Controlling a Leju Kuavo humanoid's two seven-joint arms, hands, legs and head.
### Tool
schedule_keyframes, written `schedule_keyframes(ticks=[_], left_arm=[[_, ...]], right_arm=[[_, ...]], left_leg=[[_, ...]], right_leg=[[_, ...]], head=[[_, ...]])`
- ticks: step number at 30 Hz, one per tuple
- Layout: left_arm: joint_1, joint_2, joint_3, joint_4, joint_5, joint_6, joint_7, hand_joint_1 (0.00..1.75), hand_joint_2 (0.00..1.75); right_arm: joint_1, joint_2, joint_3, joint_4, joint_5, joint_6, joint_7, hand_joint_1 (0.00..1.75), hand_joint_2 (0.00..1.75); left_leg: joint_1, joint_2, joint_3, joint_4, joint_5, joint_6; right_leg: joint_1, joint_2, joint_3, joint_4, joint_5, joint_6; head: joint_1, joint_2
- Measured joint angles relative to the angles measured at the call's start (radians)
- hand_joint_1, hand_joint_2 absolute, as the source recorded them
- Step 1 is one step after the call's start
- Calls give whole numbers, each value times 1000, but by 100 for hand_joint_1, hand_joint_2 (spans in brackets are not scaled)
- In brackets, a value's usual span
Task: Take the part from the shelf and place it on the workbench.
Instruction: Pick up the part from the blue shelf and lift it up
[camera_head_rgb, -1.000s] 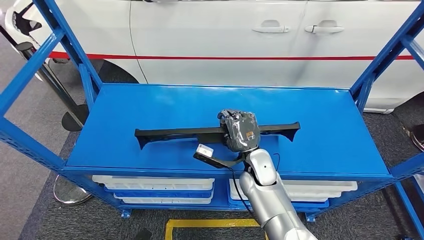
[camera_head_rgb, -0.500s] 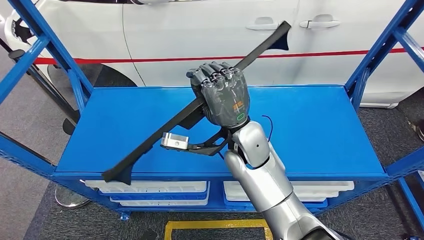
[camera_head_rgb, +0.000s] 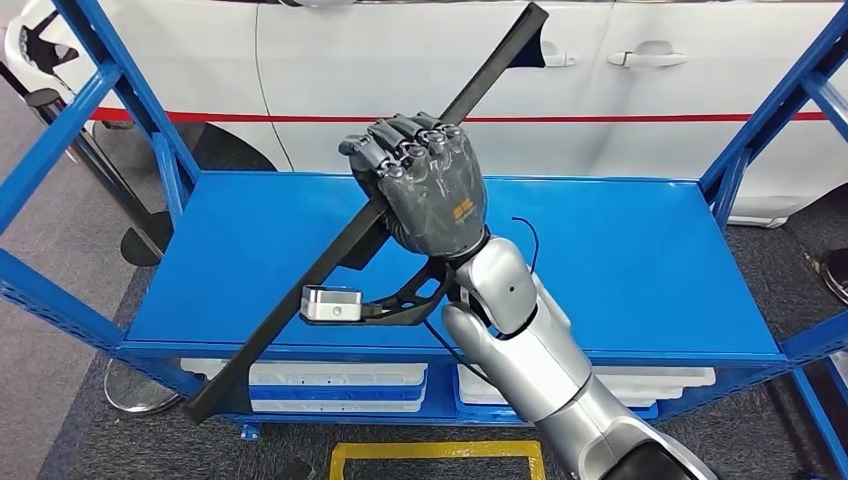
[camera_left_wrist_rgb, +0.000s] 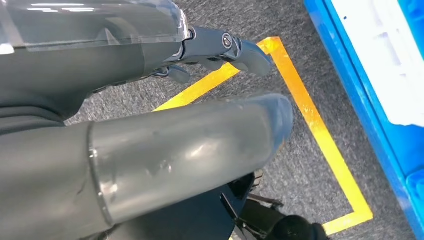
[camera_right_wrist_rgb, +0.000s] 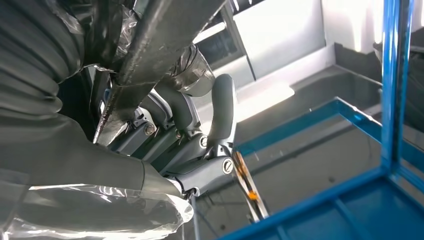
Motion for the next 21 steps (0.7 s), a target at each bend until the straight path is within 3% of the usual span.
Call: schedule_keyframes(ticks=[2, 4, 7, 9, 12, 13, 14, 15, 18, 19, 21], left_arm=[[2, -4, 1, 0, -10, 5, -5, 0, 0], [4, -10, -2, 0, -37, 27, 0, 0, 0], [13, -17, -18, 0, -75, 57, 16, 0, 0], [21, -21, -25, 0, -78, 67, 22, 0, 0], [28, -25, -27, 0, -81, 88, 41, 0, 0], [30, -26, -28, 0, -82, 91, 47, 0, 0], [31, -27, -29, 0, -79, 92, 50, 0, 0], [32, -27, -29, 0, -74, 91, 54, 0, 0], [24, -28, -28, 0, -58, 81, 70, 0, 0], [20, -29, -27, 0, -56, 76, 77, 0, 0], [16, -30, -26, 0, -54, 65, 88, 0, 0]], right_arm=[[-16, -5, 22, -13, -21, 22, 9, 175, 175], [-30, -9, 43, -26, -26, 42, 20, 175, 175], [-34, -17, 67, -33, -20, 55, 39, 175, 175], [-32, -22, 79, -33, -11, 54, 49, 175, 175], [-25, -25, 94, -28, -4, 50, 57, 175, 175], [-21, -26, 98, -25, -4, 50, 59, 175, 175], [-18, -26, 103, -21, -4, 50, 60, 175, 175], [-16, -25, 107, -18, -4, 50, 60, 175, 175], [-15, -19, 120, -7, -10, 46, 60, 175, 175], [-13, -16, 123, -3, -13, 43, 58, 175, 175], [-7, -13, 131, 3, -16, 36, 54, 175, 175]], left_leg=[[-2, -1, -1, 9, -7, -5], [-5, -1, -4, 17, -13, -13], [-6, -1, -4, 16, -16, -27], [-5, 0, -16, 47, -41, -37], [-1, 1, -94, 215, -124, -47], [-1, 1, -119, 264, -137, -48], [-1, 1, -131, 282, -132, -47], [-1, 1, -123, 261, -108, -44], [-7, 0, -38, 73, -14, -25], [-11, 0, -20, 33, -1, -19], [-16, -1, -12, 13, 4, -13]], right_leg=[[0, 0, 60, -123, 62, -4], [2, 1, 100, -206, 85, -12], [4, 2, 105, -222, 84, -27], [0, 1, 110, -229, 86, -38], [1, -2, 113, -232, 86, -46], [2, -2, 113, -232, 86, -47], [4, -2, 113, -231, 85, -48], [5, -2, 114, -230, 84, -48], [8, -1, 117, -227, 84, -47], [8, -1, 115, -227, 86, -44], [7, -2, 112, -229, 91, -35]], head=[[0, 0], [0, 0], [0, 0], [0, 0], [0, 0], [0, 0], [-1, 0], [-1, 0], [0, 0], [0, 0], [0, 0]])
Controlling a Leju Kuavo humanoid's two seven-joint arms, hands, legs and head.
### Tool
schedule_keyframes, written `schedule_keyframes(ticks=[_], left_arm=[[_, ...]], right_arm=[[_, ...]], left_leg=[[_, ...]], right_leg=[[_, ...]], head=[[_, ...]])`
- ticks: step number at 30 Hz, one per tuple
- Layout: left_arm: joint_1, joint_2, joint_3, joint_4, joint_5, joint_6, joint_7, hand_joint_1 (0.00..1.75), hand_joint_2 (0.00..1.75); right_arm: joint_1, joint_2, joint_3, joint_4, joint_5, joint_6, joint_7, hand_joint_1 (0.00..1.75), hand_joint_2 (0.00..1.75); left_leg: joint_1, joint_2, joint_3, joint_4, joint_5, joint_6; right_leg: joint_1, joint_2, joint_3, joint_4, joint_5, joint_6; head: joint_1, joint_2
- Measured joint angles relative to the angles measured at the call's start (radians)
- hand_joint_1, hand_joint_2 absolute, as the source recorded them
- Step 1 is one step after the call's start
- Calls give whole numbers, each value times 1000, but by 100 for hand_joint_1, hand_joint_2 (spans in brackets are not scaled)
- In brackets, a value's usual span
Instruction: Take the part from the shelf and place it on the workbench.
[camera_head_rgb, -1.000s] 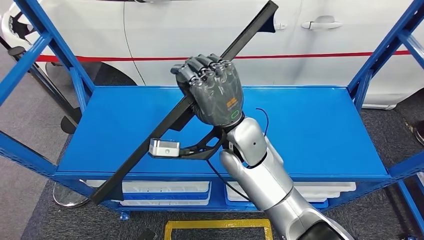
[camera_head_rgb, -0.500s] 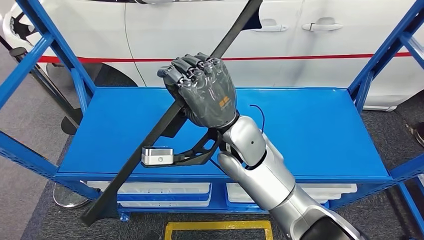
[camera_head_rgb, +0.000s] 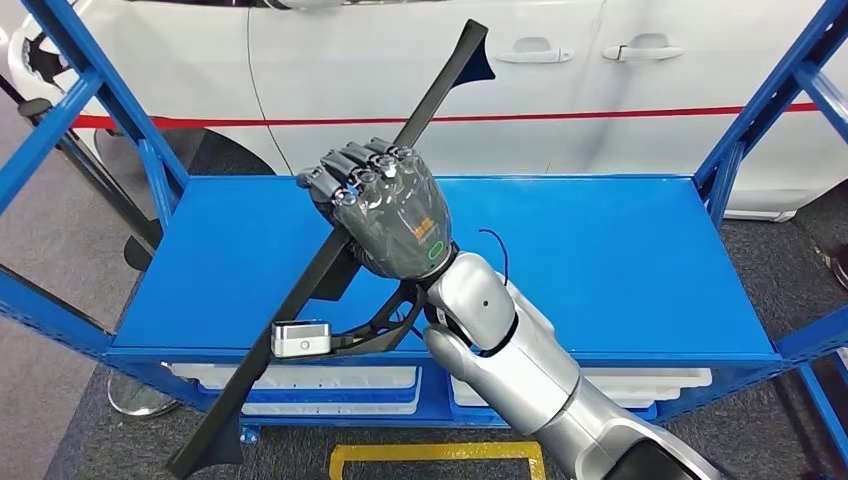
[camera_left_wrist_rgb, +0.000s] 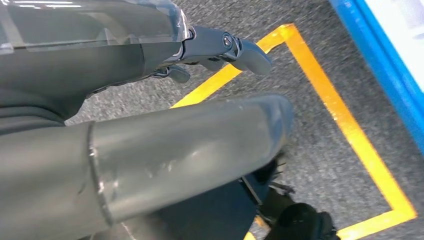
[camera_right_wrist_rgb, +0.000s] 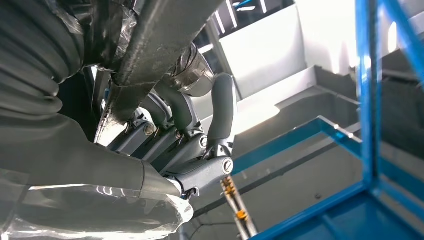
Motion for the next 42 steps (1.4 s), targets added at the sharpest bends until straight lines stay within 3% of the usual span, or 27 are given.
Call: schedule_keyframes(ticks=[2, 3, 6, 7, 8, 9, 11, 13, 14, 17, 18, 20, 22, 23, 24, 25, 27, 29, 31, 33, 35, 37, 38, 39, 40, 42], left_arm=[[0, -3, 3, 0, 8, -13, 11, 0, 0], [0, -5, 6, 0, 15, -20, 15, 0, 0], [-1, -8, 17, 0, 32, -33, 21, 0, 0], [0, -8, 20, 0, 34, -35, 22, 0, 0], [1, -8, 22, 0, 35, -36, 23, 0, 0], [2, -8, 25, 0, 35, -37, 24, 0, 0], [1, -8, 29, 0, 35, -39, 24, 0, 0], [1, -7, 33, 0, 35, -40, 25, 0, 0], [0, -7, 34, 0, 36, -41, 26, 0, 0], [-1, -7, 35, 0, 35, -48, 27, 0, 0], [-1, -7, 35, 0, 34, -50, 27, 0, 0], [-4, -7, 35, 0, 31, -54, 27, 0, 0], [-7, -7, 35, 0, 28, -57, 27, 0, 0], [-9, -7, 35, 0, 27, -58, 27, 0, 0], [-10, -7, 35, 0, 24, -60, 27, 0, 0], [-13, -7, 35, 0, 21, -61, 28, 0, 0], [-21, -7, 35, 0, 15, -65, 30, 0, 0], [-31, -7, 34, 0, 10, -68, 31, 0, 0], [-39, -8, 33, 0, 7, -71, 33, 0, 0], [-44, -9, 32, -1, 3, -74, 35, 0, 0], [-49, -12, 32, -1, 1, -76, 36, 0, 0], [-53, -13, 32, -1, 0, -78, 36, 0, 0], [-53, -13, 32, -1, 0, -78, 36, 0, 0], [-52, -13, 32, -1, 0, -79, 36, 0, 0], [-52, -13, 32, -1, 0, -79, 36, 0, 0], [-53, -13, 32, -1, 0, -81, 36, 0, 0]], right_arm=[[6, 4, 5, 6, -4, -6, -4, 175, 175], [7, 6, 6, 7, -8, -10, -5, 175, 175], [7, 7, 6, 10, -16, -18, -7, 175, 175], [10, 7, 6, 11, -17, -19, -8, 175, 175], [12, 7, 6, 13, -18, -19, -8, 175, 175], [13, 7, 6, 14, -18, -20, -8, 175, 175], [13, 7, 6, 14, -19, -20, -10, 175, 175], [13, 8, 7, 14, -20, -23, -14, 175, 175], [13, 8, 7, 14, -20, -25, -15, 175, 175], [13, 9, 7, 14, -21, -31, -17, 175, 175], [13, 9, 7, 14, -21, -34, -17, 175, 175], [13, 8, 7, 14, -21, -38, -17, 175, 175], [14, 8, 7, 14, -21, -40, -17, 175, 175], [15, 8, 7, 14, -20, -40, -17, 175, 175], [16, 7, 7, 14, -17, -40, -17, 175, 175], [16, 7, 7, 14, -13, -40, -17, 175, 175], [15, 6, 7, 13, -4, -40, -17, 175, 175], [10, 6, 7, 10, 3, -40, -17, 175, 175], [5, 6, 7, 8, 9, -38, -16, 175, 175], [1, 5, 7, 7, 12, -37, -15, 175, 175], [-2, 2, 6, 4, 14, -37, -14, 175, 175], [-2, -1, 6, 3, 15, -37, -14, 175, 175], [-1, -4, 6, 3, 15, -37, -14, 175, 175], [0, -6, 6, 3, 17, -36, -14, 175, 175], [0, -8, 6, 3, 19, -36, -14, 175, 175], [-1, -10, 6, 3, 23, -34, -13, 175, 175]], left_leg=[[4, 2, 2, -14, 11, 7], [7, 4, 2, -22, 18, 12], [9, 8, -7, -30, 34, 22], [9, 8, -13, -27, 37, 22], [9, 8, -21, -23, 39, 21], [9, 8, -29, -18, 42, 20], [11, 7, -46, -4, 46, 15], [11, 5, -59, 7, 50, 6], [10, 4, -63, 10, 54, -1], [12, 3, -71, 12, 63, -23], [14, 3, -78, 23, 48, -29], [17, 4, -109, 104, -24, -38], [18, 4, -146, 228, -104, -43], [18, 4, -150, 267, -121, -43], [18, 4, -136, 272, -120, -42], [17, 4, -103, 239, -105, -39], [15, 4, -5, 103, -69, -29], [8, 3, 52, 11, -54, -19], [2, 2, 56, -5, -47, -11], [7, 5, 58, -23, -32, 2], [12, 9, 53, -36, -14, 15], [10, 11, 38, -36, -4, 20], [10, 12, 31, -34, 0, 20], [10, 12, 23, -31, 3, 18], [10, 12, 17, -27, 5, 17], [11, 12, 5, -13, 5, 12]], right_leg=[[1, 1, -2, 2, -3, 10], [1, 1, -8, 18, -21, 15], [-4, 1, -62, 171, -130, 29], [-7, 1, -79, 227, -156, 32], [-10, 0, -85, 257, -164, 36], [-13, 0, -74, 252, -154, 39], [-21, -2, 2, 141, -111, 44], [-19, 0, 63, 42, -82, 40], [-17, 2, 71, 22, -80, 35], [-15, 5, 58, 14, -65, 10], [-15, 4, 53, 12, -57, 1], [-16, 1, 37, 9, -41, -11], [-13, 0, 17, 10, -26, -15], [-11, -1, 6, 10, -18, -15], [-9, -1, -3, 11, -11, -15], [-8, -1, -11, 11, -5, -14], [-7, -1, -20, 11, 5, -10], [-7, -2, -22, 8, 14, -1], [-8, -2, -22, 2, 25, 12], [-8, -2, -25, 8, 21, 23], [-7, -2, -53, 74, -33, 31], [-8, -1, -101, 197, -108, 37], [-10, -2, -116, 244, -128, 40], [-11, -2, -114, 258, -129, 42], [-13, -2, -94, 236, -115, 43], [-16, -3, -14, 113, -69, 41]], head=[[0, 0], [0, 0], [0, 0], [0, 0], [0, 0], [0, 0], [0, 0], [0, 0], [0, 0], [0, 0], [0, 0], [0, 0], [0, 0], [0, 0], [0, 0], [0, 0], [0, 0], [0, 0], [0, 0], [0, 0], [0, 0], [0, 0], [0, 0], [0, 0], [0, 0], [0, 0]])
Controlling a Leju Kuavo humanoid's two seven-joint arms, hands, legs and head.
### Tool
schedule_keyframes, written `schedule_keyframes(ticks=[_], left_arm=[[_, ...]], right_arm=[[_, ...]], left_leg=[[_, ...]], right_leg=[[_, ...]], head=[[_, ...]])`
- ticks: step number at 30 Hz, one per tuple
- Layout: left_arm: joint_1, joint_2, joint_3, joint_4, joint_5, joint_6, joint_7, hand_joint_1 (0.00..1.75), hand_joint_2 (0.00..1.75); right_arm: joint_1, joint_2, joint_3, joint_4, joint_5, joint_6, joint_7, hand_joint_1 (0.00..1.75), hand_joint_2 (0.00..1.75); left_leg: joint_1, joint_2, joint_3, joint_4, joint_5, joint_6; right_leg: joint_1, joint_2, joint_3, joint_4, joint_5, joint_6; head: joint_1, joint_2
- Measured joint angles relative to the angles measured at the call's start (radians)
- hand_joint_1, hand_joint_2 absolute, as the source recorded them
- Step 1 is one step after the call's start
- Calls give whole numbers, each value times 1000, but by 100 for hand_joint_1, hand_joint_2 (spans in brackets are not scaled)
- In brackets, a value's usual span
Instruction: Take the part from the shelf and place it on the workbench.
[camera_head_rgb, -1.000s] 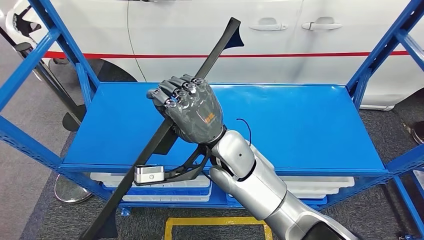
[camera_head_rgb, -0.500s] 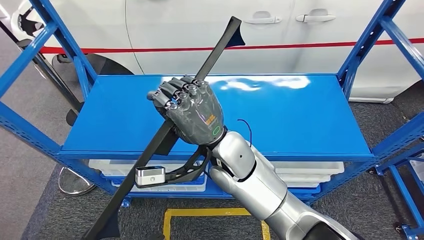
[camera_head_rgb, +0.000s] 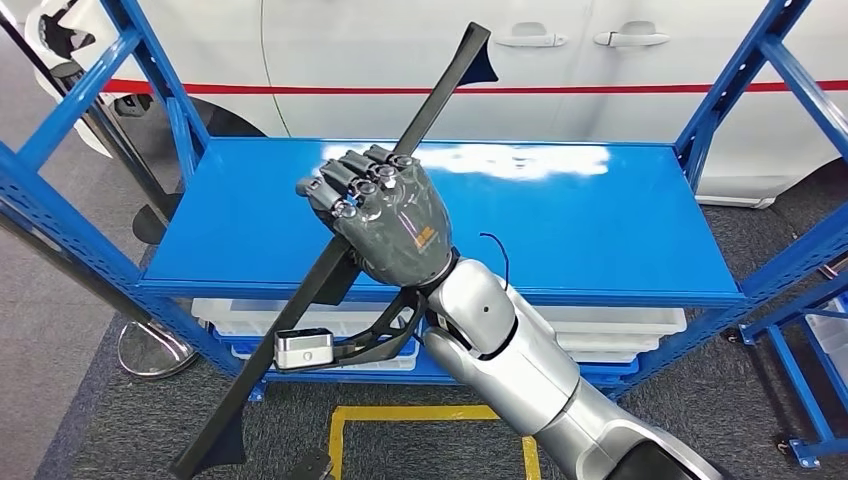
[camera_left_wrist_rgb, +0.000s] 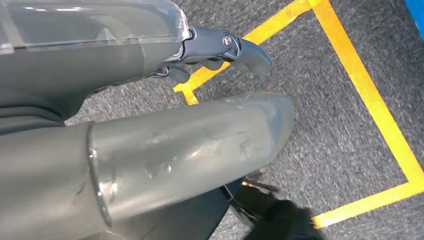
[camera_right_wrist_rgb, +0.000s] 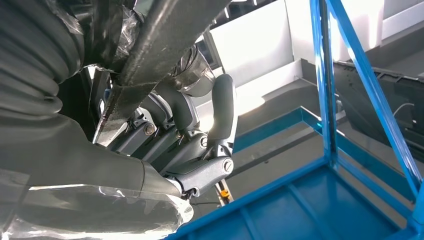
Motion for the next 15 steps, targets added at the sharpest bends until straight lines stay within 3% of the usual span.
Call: schedule_keyframes(ticks=[2, 6, 8, 10, 12, 13, 15], left_arm=[[-1, 0, 0, 0, 0, -1, 0, 0, 0], [1, -1, 0, 0, 1, -4, -1, 0, 0], [1, -1, 0, 0, 1, -4, -2, 0, 0], [2, -2, 0, 0, 0, -6, -3, 0, 0], [2, -2, 0, 0, 0, -8, -3, 0, 0], [3, -2, 0, 0, -1, -9, -3, 0, 0], [2, -2, 0, 0, -2, -11, -3, 0, 0]], right_arm=[[0, 0, 0, 0, 2, 2, 2, 175, 175], [3, 0, 0, 1, 5, 5, 9, 175, 175], [3, 0, 0, 1, 7, 5, 11, 175, 175], [3, 0, 0, 3, 10, 5, 13, 175, 175], [4, 0, 0, 7, 17, 5, 14, 175, 175], [5, 0, 0, 9, 21, 5, 15, 175, 175], [4, 0, 0, 11, 26, 6, 17, 175, 175]], left_leg=[[-2, 0, -10, 14, -1, -10], [-2, -1, -21, 20, 1, -32], [1, -1, -43, 71, -40, -42], [5, -1, -92, 195, -111, -51], [6, -1, -127, 290, -147, -56], [6, -1, -118, 285, -136, -55], [6, -1, -51, 172, -78, -49]], right_leg=[[2, 1, 51, -93, 22, -8], [6, 1, 48, -110, 35, -32], [2, -1, 45, -117, 44, -46], [3, -3, 38, -117, 49, -52], [5, -3, 30, -115, 53, -53], [5, -3, 28, -113, 54, -53], [5, -3, 25, -109, 55, -51]], head=[[0, 0], [0, 0], [0, 0], [0, 0], [0, 0], [0, 0], [0, 0]])
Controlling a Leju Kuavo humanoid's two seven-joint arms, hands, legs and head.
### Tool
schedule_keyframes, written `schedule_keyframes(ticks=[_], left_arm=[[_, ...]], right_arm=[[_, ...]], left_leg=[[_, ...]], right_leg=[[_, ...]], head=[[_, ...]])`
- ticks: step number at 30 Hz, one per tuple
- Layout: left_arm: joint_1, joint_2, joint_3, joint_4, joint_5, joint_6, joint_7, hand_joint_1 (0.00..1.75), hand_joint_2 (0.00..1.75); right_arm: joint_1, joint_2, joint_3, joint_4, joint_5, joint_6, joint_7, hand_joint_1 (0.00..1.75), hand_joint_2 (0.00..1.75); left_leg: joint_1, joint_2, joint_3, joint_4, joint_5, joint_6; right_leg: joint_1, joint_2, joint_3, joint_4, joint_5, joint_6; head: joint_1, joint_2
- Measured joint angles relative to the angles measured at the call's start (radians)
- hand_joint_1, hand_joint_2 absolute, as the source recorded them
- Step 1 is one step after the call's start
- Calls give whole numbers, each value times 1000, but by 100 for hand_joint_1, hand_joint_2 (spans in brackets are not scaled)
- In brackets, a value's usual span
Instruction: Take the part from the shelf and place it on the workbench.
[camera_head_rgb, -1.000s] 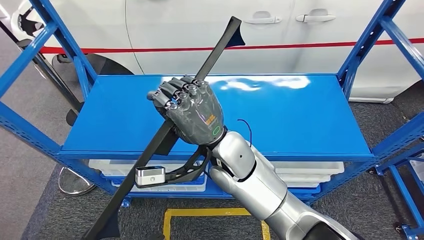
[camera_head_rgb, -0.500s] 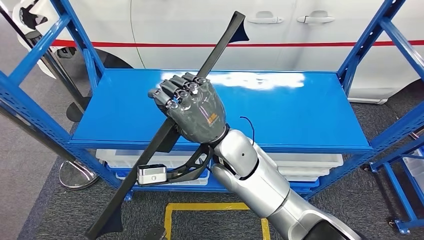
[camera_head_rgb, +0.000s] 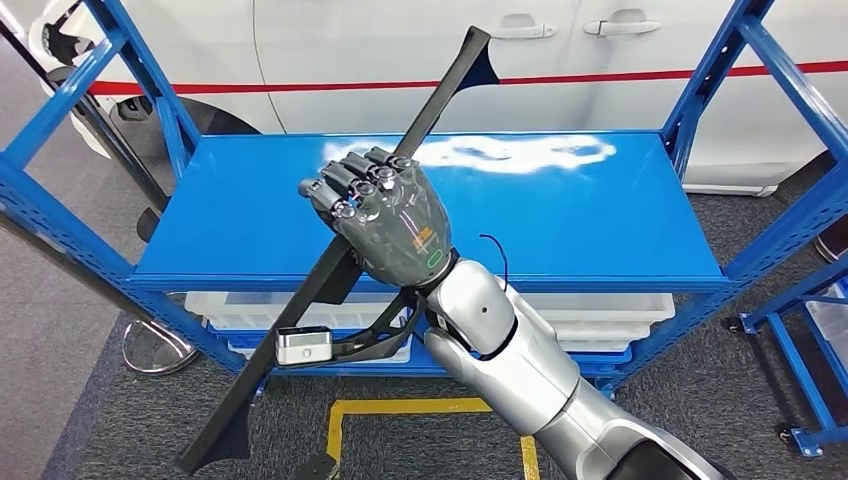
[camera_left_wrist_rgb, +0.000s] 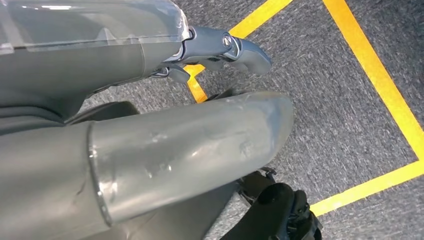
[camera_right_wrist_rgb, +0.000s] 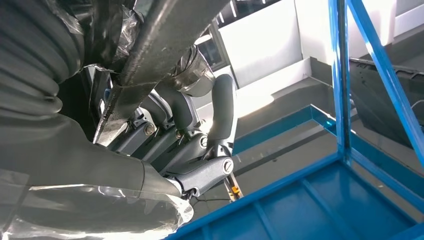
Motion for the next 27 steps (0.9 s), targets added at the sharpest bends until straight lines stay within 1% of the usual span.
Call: schedule_keyframes(ticks=[1, 2, 3, 4, 5, 6, 7, 8, 9, 10, 11, 12, 13, 14, 15, 16, 17, 18, 20, 21, 22, 23, 24, 26, 27], left_arm=[[-1, 0, 0, 0, 0, 0, 0, 0, 0], [-3, 0, 0, 0, 0, -1, 0, 0, 0], [-4, 0, 0, 0, 1, -1, -1, 0, 0], [-4, 1, 0, 0, 2, -1, -2, 0, 0], [-4, 2, 0, 0, 6, -2, -3, 0, 0], [-3, 5, 0, 0, 11, -3, -5, 0, 0], [-4, 8, 0, -1, 16, -5, -7, 0, 0], [-5, 11, 1, -1, 20, -7, -8, 0, 0], [-6, 13, 2, -1, 23, -9, -9, 0, 0], [-7, 17, 2, -2, 24, -9, -10, 0, 0], [-6, 20, 3, -2, 25, -10, -10, 0, 0], [-5, 23, 3, -2, 25, -10, -10, 0, 0], [-4, 26, 3, -2, 26, -10, -10, 0, 0], [-3, 27, 3, -2, 26, -10, -10, 0, 0], [-3, 29, 3, -2, 26, -10, -10, 0, 0], [-3, 29, 3, -2, 26, -10, -10, 0, 0], [-3, 29, 3, -2, 26, -11, -10, 0, 0], [-4, 29, 3, -2, 26, -11, -10, 0, 0], [-4, 30, 3, -2, 26, -11, -10, 0, 0], [-4, 31, 3, -2, 26, -11, -11, 0, 0], [-4, 32, 3, -2, 26, -11, -11, 0, 0], [-4, 32, 3, -2, 25, -12, -11, 0, 0], [-4, 32, 3, -2, 24, -13, -11, 0, 0], [-4, 32, 3, -2, 20, -14, -10, 0, 0], [-4, 32, 3, -2, 17, -14, -10, 0, 0]], right_arm=[[-1, 0, 0, 0, 1, 0, 1, 175, 175], [-2, 0, 0, 0, 2, 0, 1, 175, 175], [-2, 0, 0, 0, 3, 0, 1, 175, 175], [-3, 2, 0, 2, 4, 0, 1, 175, 175], [-4, 6, 0, 4, 5, -1, 0, 175, 175], [-7, 12, 0, 10, 6, -1, -1, 175, 175], [-12, 22, 0, 17, 7, -2, -3, 175, 175], [-19, 32, 0, 25, 8, -3, -5, 175, 175], [-25, 41, 0, 35, 8, -3, -6, 175, 175], [-30, 47, 0, 44, 9, -4, -6, 175, 175], [-31, 51, 0, 53, 10, -4, -6, 175, 175], [-32, 53, 0, 61, 10, -5, -6, 175, 175], [-31, 54, 0, 68, 11, -5, -6, 175, 175], [-32, 56, 0, 75, 11, -6, -6, 175, 175], [-32, 60, 0, 79, 11, -6, -6, 175, 175], [-33, 64, 0, 83, 11, -7, -6, 175, 175], [-34, 68, 0, 86, 11, -7, -7, 175, 175], [-35, 71, 0, 88, 11, -7, -7, 175, 175], [-36, 75, 0, 92, 11, -8, -8, 175, 175], [-36, 76, 0, 94, 11, -8, -8, 175, 175], [-37, 76, 0, 96, 11, -9, -8, 175, 175], [-38, 77, 0, 97, 11, -10, -8, 175, 175], [-39, 77, 0, 98, 11, -12, -7, 175, 175], [-40, 78, 0, 103, 10, -15, -7, 175, 175], [-39, 78, 0, 105, 10, -16, -7, 175, 175]], left_leg=[[-2, 0, 38, -68, 22, 4], [-4, -1, 66, -121, 37, 9], [-6, -2, 78, -150, 41, 14], [-9, -3, 79, -157, 40, 18], [-10, -4, 77, -162, 45, 23], [-8, -3, 77, -167, 51, 29], [-5, -2, 77, -173, 57, 36], [-3, 0, 76, -180, 64, 43], [-1, 2, 74, -184, 70, 49], [-2, 2, 70, -184, 73, 53], [-3, 2, 66, -183, 75, 55], [-3, 2, 61, -180, 76, 55], [-3, 1, 57, -177, 77, 55], [-3, 0, 53, -172, 78, 54], [-3, 0, 50, -167, 77, 52], [-4, -1, 47, -162, 77, 50], [-6, -1, 43, -157, 76, 46], [-7, -1, 38, -153, 77, 40], [-9, -1, 32, -152, 82, 28], [-8, -1, 30, -153, 82, 22], [-7, -1, 27, -148, 76, 16], [-6, -1, 19, -128, 58, 11], [-4, -1, 3, -88, 27, 5], [-1, -1, -44, 37, -45, -3], [1, -1, -62, 89, -66, -6]], right_leg=[[1, 0, -1, 1, 1, 3], [2, 1, -3, 2, 3, 7], [3, 1, -5, 1, 6, 12], [4, 1, -7, -1, 10, 19], [3, 1, -8, -4, 15, 25], [3, 1, -10, -4, 14, 31], [3, 1, -14, 6, 4, 35], [4, 2, -26, 33, -17, 39], [4, 2, -44, 79, -50, 41], [4, 2, -69, 140, -87, 42], [4, 3, -95, 205, -116, 44], [3, 3, -111, 249, -131, 45], [3, 2, -113, 263, -128, 45], [2, 2, -96, 237, -108, 44], [2, 2, -62, 179, -76, 42], [2, 2, -26, 112, -52, 39], [4, 2, 3, 56, -34, 35], [5, 3, 18, 21, -26, 31], [9, 4, 19, 5, -22, 23], [8, 4, 18, 1, -18, 17], [6, 3, 17, -3, -13, 10], [4, 1, 16, -7, -7, 4], [2, 0, 14, -10, -3, -1], [3, -2, 5, -10, 3, -4], [3, -2, 0, -9, 6, -4]], head=[[0, 0], [0, 0], [0, 0], [0, 0], [0, 0], [0, 0], [0, 0], [0, 0], [0, 0], [0, 0], [0, 0], [0, 0], [0, 0], [0, 0], [0, 0], [0, 0], [0, 0], [0, 0], [0, 0], [0, 0], [0, 0], [0, 0], [0, 0], [0, 0], [0, 0]])
